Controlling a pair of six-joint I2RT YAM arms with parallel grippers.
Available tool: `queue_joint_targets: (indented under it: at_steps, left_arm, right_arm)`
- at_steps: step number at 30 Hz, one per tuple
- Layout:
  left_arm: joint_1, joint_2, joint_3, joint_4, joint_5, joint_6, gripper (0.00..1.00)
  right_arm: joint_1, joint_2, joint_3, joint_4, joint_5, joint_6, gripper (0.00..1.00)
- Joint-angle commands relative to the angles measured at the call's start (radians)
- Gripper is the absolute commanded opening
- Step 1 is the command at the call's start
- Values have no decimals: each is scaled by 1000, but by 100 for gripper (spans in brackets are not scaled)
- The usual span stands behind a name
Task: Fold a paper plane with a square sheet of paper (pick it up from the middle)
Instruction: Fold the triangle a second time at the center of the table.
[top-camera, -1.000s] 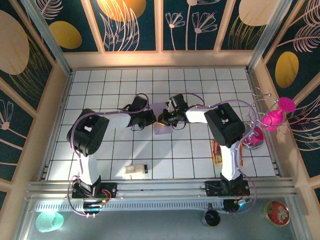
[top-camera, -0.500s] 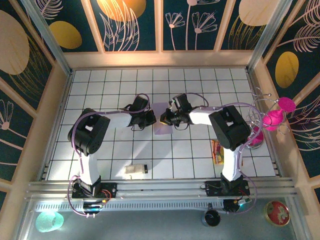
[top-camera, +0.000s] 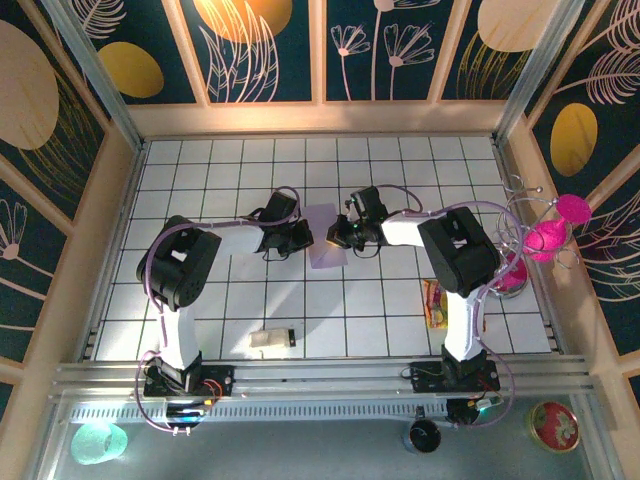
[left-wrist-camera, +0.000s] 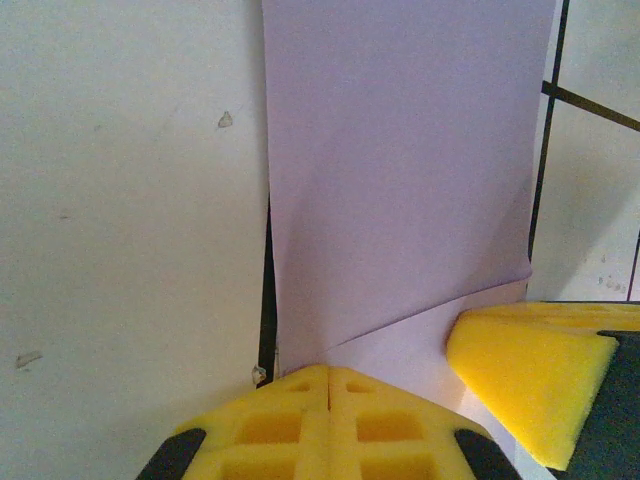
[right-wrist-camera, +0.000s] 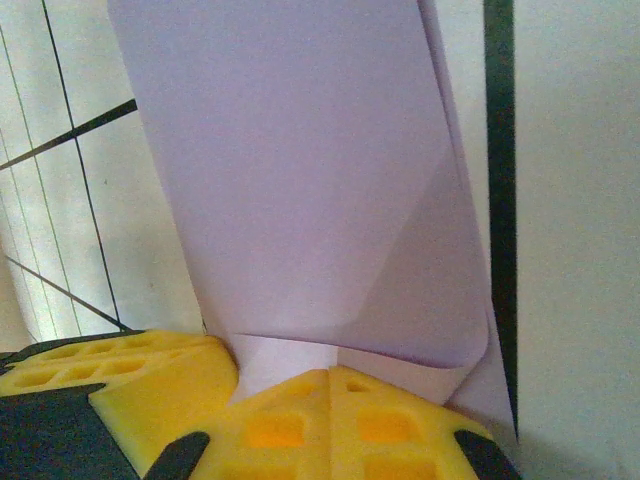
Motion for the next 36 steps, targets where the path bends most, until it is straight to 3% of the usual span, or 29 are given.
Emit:
queue_joint_targets:
  at_steps: [1,10,19,36]
  left_arm:
    - [-5,22,-1,-45,-18,11,0]
    - [-39,-114,1,-10,-1,32,0]
    - [-108,-98,-29,-11,45,-6,0]
    - [-112,-24,-11,-80,72,21,0]
  right_arm:
    - [-18,49,-39,-64,82,13,0]
    - [-17,53,-69,-101,101,25,0]
    - [-17,56,-72,-111,110,51,0]
    - [-14,63,-71,-123,101,52,0]
